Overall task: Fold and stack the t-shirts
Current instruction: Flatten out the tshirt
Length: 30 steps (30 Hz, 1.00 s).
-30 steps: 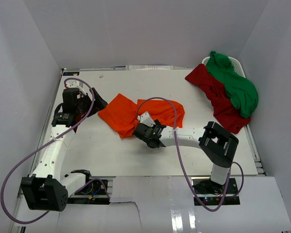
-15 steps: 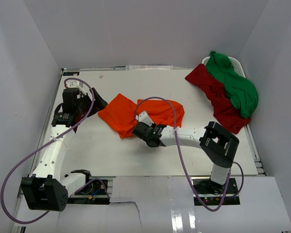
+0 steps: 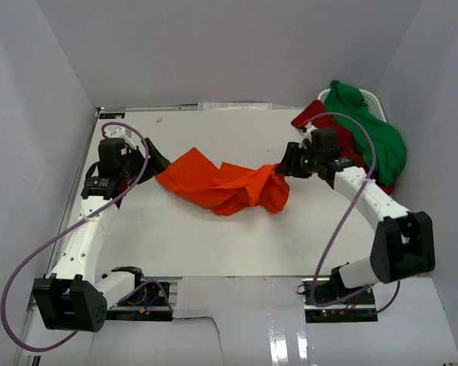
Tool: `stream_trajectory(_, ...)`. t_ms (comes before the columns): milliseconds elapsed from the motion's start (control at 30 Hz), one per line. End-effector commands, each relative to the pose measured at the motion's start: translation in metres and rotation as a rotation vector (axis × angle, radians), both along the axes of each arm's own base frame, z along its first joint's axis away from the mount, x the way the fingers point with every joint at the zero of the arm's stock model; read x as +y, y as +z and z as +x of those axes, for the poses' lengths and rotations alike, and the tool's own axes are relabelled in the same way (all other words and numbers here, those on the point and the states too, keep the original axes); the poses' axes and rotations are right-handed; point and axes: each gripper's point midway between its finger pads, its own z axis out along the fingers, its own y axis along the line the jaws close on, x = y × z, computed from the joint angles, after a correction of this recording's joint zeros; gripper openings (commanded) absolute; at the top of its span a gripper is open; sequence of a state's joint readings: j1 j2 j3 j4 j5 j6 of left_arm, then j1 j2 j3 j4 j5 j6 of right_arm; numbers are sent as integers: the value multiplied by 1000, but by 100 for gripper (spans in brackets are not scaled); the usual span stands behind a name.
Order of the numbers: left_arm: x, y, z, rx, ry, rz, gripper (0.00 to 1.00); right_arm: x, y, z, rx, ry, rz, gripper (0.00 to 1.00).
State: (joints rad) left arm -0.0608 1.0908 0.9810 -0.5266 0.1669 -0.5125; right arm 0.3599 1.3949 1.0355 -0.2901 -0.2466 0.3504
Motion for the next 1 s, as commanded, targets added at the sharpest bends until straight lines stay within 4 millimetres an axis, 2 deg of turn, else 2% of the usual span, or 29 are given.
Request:
stream_trajectory(0,-1,17,2,-43,-14,-3,98,3,-28,-10,148,96,100,61)
stream_trajectory(33,-1,18,2,-45,-15,-2,98,4,-31,-11,158,98,86,69)
stream_trajectory(67,-1,17,2,-42,-16,-1,97,6,-29,-11,144,102,72,89)
stream_trajectory(133,-1,16,3,-40,-17,-1,98,12,-28,-13,87,82,-24,91)
stream_trajectory(167,-2,16,3,-39,-20,-2,97,7,-22,-10,31,45,-83,92)
stream_trajectory(200,-2,16,3,-39,-20,-3,98,21,-18,-21,1,88,-104,92)
stream_trajectory(267,-2,16,3,-37,-22,-5,98,33,-15,-36,-59,138,-156,91)
stream_trajectory(367,-3,15,3,-37,-25,-6,98,39,-21,-55,-73,167,-227,88)
stream_trajectory(433,-3,15,3,-37,-26,-7,98,36,-32,-59,-67,150,-277,86)
stream_trajectory(600,-3,16,3,-40,-25,-6,98,37,-54,-65,-36,160,-338,82)
stream_trajectory(700,-3,15,3,-36,-23,-5,97,43,-67,-63,-12,163,-373,75)
stream_trajectory(967,-3,13,4,-33,-24,-4,97,57,-75,-54,-23,161,-426,71)
